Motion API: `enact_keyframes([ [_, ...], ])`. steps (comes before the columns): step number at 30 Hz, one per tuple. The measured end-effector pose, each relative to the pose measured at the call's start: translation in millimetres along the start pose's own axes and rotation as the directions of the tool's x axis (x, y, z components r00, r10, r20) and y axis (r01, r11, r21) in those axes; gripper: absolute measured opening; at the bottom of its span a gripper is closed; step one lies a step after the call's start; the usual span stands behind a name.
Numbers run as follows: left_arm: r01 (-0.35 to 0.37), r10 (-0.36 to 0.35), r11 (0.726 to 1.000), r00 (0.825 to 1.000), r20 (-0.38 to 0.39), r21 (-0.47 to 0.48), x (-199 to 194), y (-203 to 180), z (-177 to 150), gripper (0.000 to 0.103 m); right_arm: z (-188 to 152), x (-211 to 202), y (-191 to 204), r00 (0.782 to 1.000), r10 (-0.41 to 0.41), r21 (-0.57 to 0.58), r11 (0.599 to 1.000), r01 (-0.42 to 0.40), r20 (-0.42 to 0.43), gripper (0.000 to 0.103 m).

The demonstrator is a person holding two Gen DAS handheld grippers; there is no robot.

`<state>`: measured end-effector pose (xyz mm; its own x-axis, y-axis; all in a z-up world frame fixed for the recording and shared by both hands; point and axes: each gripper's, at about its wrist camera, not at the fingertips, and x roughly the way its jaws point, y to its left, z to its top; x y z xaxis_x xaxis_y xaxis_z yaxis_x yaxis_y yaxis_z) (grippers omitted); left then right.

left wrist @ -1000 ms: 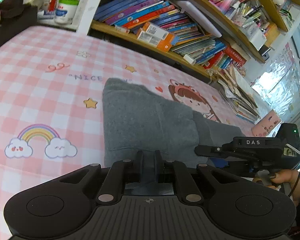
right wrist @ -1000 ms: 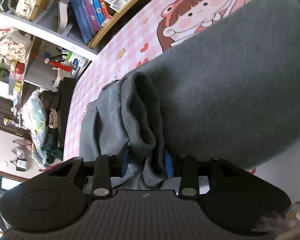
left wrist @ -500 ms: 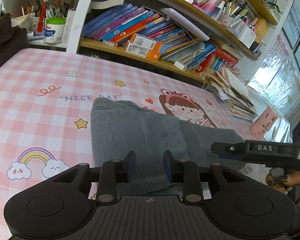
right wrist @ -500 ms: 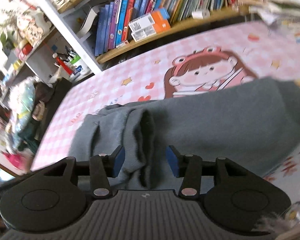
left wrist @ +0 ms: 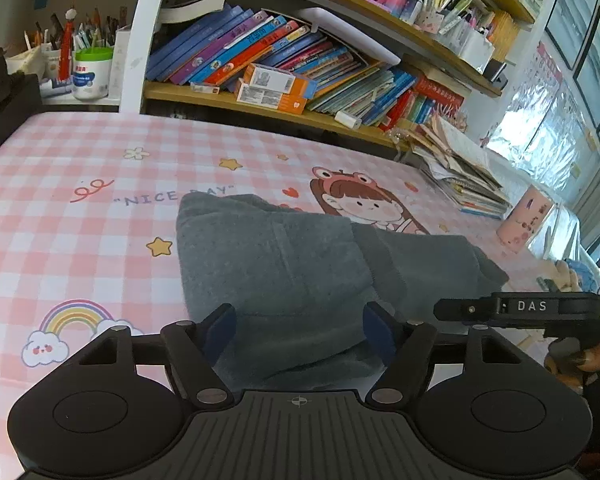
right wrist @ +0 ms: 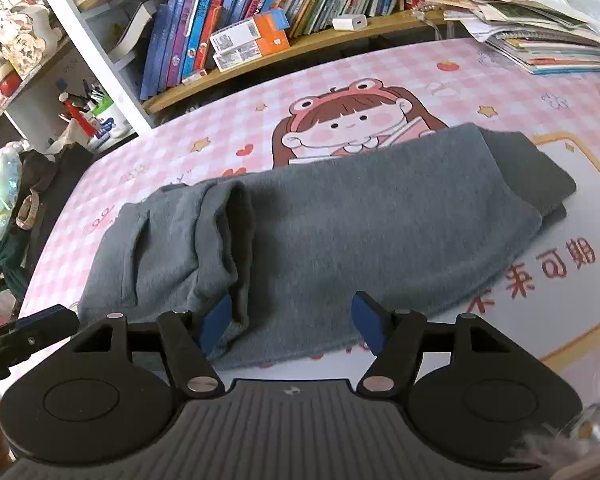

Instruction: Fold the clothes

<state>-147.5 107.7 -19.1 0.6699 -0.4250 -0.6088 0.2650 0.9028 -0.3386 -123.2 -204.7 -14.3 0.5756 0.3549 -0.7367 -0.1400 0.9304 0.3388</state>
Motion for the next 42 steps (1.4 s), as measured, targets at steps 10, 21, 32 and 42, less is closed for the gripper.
enact_keyframes([
  [10, 0.032, -0.031, 0.999, 0.999, -0.033, 0.009, 3.2, 7.3, -4.2, 0.078, -22.3, -6.1, 2.8, 0.998, -0.061, 0.041, 0.997, 0.062, -0.023, 0.071],
  [21, 0.027, -0.027, 1.000, 0.999, -0.025, 0.013, 15.4, -6.6, 3.0, 0.082, -18.3, -15.0, -33.5, 0.992, -0.123, 0.168, 0.978, 0.121, -0.003, 0.071],
  [32, -0.054, 0.054, 0.999, 0.998, -0.014, -0.009, 34.5, -46.6, 7.5, 0.083, 15.4, -11.1, -94.4, 0.993, -0.118, 0.226, 0.967, 0.115, 0.001, 0.071],
  [42, -0.136, 0.135, 0.990, 0.991, -0.020, -0.042, 55.5, -92.8, 1.7, 0.083, 39.7, -3.2, -175.0, 0.997, -0.056, 0.384, 0.921, 0.070, -0.047, 0.067],
])
